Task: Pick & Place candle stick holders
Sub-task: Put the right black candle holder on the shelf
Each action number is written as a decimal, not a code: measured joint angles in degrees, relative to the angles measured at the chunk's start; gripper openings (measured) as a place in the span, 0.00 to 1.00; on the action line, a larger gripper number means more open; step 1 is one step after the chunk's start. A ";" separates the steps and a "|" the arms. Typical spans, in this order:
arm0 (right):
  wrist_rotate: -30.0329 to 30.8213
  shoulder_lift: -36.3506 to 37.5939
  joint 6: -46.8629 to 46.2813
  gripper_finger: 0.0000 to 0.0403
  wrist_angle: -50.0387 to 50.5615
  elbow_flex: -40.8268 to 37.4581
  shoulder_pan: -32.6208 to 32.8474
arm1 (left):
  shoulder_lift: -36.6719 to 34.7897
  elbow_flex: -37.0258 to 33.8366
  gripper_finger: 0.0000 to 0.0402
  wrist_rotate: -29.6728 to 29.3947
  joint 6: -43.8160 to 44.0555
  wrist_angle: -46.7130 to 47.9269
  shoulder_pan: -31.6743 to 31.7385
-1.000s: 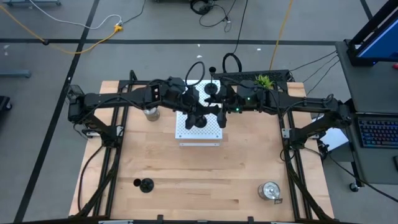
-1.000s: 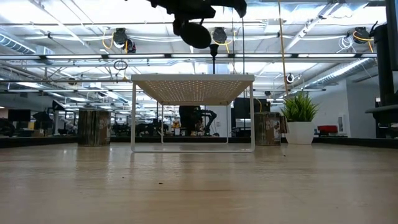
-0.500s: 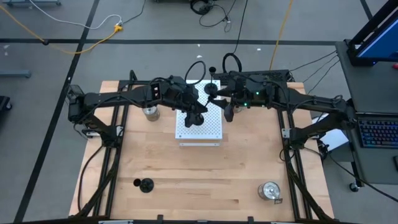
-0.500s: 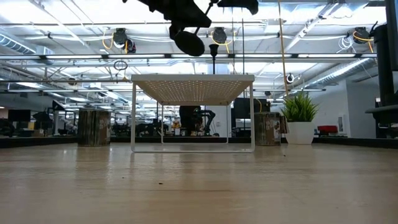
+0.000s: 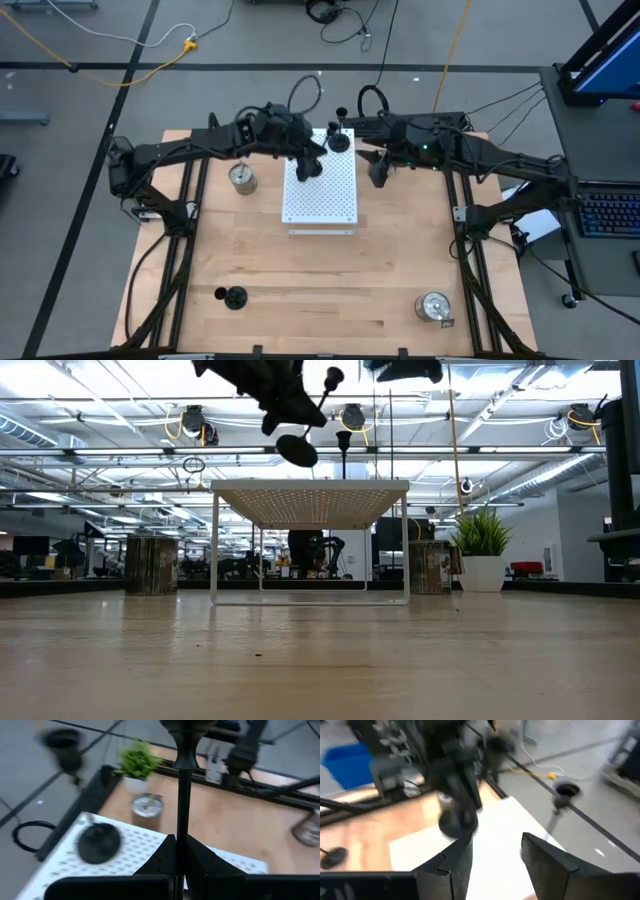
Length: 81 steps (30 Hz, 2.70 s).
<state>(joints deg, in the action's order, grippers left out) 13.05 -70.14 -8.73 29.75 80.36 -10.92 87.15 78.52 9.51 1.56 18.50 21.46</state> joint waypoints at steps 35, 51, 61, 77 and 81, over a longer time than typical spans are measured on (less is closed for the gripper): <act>0.42 20.79 -4.11 0.12 -3.88 -25.13 0.02 | -13.25 -21.76 0.03 8.51 5.33 -30.44 15.50; 0.19 29.66 -7.10 0.11 -8.51 -34.68 0.06 | -9.80 -24.63 0.03 8.63 7.85 -42.60 17.57; -1.55 29.65 -7.07 0.11 -8.49 -34.73 0.17 | -8.17 -24.63 0.03 11.38 8.68 -44.37 19.20; -1.32 29.65 -6.67 0.11 -8.49 -34.73 0.17 | -7.36 -24.59 0.03 12.98 8.70 -45.08 18.98; -1.32 29.65 -7.01 0.11 -8.49 -34.73 0.17 | -6.62 -24.52 0.03 12.69 9.00 -45.23 18.52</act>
<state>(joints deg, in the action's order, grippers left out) 11.73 -40.49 -15.75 21.26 45.63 -10.74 80.54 54.00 22.20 10.56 -26.73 39.98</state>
